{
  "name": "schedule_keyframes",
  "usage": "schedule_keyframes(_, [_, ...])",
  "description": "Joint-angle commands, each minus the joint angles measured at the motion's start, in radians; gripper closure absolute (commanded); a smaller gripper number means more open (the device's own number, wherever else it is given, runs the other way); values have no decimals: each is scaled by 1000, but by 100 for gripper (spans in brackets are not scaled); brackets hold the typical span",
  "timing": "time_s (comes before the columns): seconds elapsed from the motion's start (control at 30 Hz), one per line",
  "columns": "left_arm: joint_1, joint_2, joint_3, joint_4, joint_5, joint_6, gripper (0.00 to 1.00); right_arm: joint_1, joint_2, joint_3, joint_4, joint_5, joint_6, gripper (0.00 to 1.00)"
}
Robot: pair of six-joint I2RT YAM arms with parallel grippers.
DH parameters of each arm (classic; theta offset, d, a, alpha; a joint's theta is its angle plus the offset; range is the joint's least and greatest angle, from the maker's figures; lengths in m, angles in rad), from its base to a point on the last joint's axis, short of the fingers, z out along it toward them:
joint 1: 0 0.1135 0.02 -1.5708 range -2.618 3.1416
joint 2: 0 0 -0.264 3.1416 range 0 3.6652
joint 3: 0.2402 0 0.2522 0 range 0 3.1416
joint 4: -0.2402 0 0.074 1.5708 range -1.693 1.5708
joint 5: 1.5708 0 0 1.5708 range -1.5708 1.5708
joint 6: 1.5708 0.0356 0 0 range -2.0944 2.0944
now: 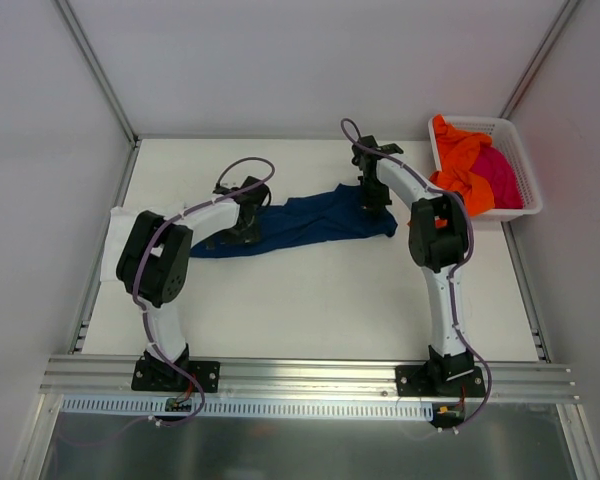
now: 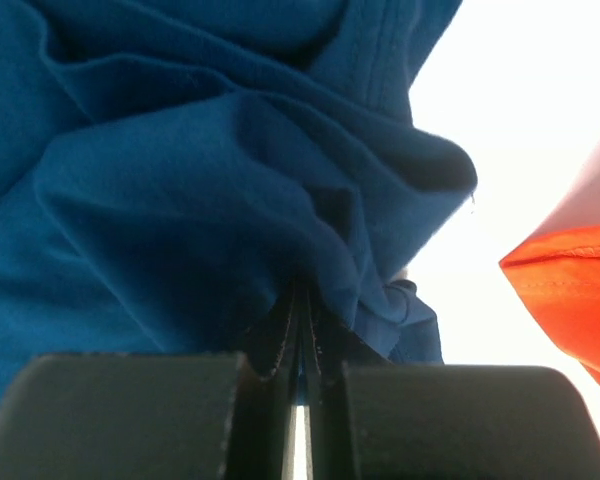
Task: Fold and stack the t-shirts
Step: Rotate the tshirt 90 degrees
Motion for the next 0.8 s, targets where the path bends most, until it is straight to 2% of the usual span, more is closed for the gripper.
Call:
schedule_keyframes(0.0, [-33,-4,-75,-89,65,-26,1,-1,17,56,-63,-3,10,99])
schedule_keyframes(0.23, [-107,-63,-150,-81,108,-77,1,-22,48,124,-74,-16,10,99])
schedule_keyframes(0.67, [-328,-119,-286,-83,172,-261,1,-56,137,261,-108,-43,1,100])
schedule_keyframes(0.77, [-412,-123,-300,-83,192,-309,1,-70,152,286,-108,-45,-5,99])
